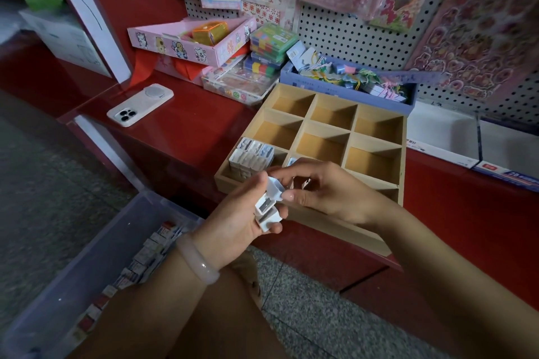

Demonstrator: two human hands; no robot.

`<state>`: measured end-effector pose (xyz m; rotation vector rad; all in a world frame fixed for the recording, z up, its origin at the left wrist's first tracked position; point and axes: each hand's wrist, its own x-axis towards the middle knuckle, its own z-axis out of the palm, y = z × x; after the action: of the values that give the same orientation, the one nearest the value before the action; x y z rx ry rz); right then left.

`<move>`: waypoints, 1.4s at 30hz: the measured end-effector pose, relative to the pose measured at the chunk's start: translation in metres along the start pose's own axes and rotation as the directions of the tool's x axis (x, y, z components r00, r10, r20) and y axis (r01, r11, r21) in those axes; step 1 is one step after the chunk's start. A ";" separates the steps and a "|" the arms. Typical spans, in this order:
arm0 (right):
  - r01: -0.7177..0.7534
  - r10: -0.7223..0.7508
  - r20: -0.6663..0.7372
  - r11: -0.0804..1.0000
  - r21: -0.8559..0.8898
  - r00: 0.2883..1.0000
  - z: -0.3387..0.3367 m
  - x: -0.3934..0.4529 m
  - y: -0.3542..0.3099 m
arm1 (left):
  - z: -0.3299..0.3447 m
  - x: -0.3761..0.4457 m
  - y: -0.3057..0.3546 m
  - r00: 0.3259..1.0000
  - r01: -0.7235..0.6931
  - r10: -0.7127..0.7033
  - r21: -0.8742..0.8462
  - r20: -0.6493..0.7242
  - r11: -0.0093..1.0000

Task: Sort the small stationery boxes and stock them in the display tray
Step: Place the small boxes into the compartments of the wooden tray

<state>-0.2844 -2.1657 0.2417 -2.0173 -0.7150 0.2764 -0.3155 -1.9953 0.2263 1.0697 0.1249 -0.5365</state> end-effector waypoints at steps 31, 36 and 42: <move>-0.485 0.219 -0.446 0.570 -0.663 0.868 0.016 0.013 0.040 | -0.007 -0.007 0.008 0.979 0.043 -0.106 -0.334 -0.174 0.942; -0.471 0.231 -0.422 0.590 -0.656 0.877 0.013 0.010 0.039 | -0.005 -0.010 0.011 0.981 0.038 -0.100 -0.335 -0.168 0.941; -0.275 0.049 -0.382 0.779 -0.564 0.923 0.015 0.014 0.008 | -0.005 -0.005 0.006 0.959 0.058 -0.144 -0.327 -0.245 0.943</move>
<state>-0.2766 -2.1498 0.2283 -2.6638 -0.4211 -0.2572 -0.3163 -1.9872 0.2304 0.8172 0.4911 -0.4445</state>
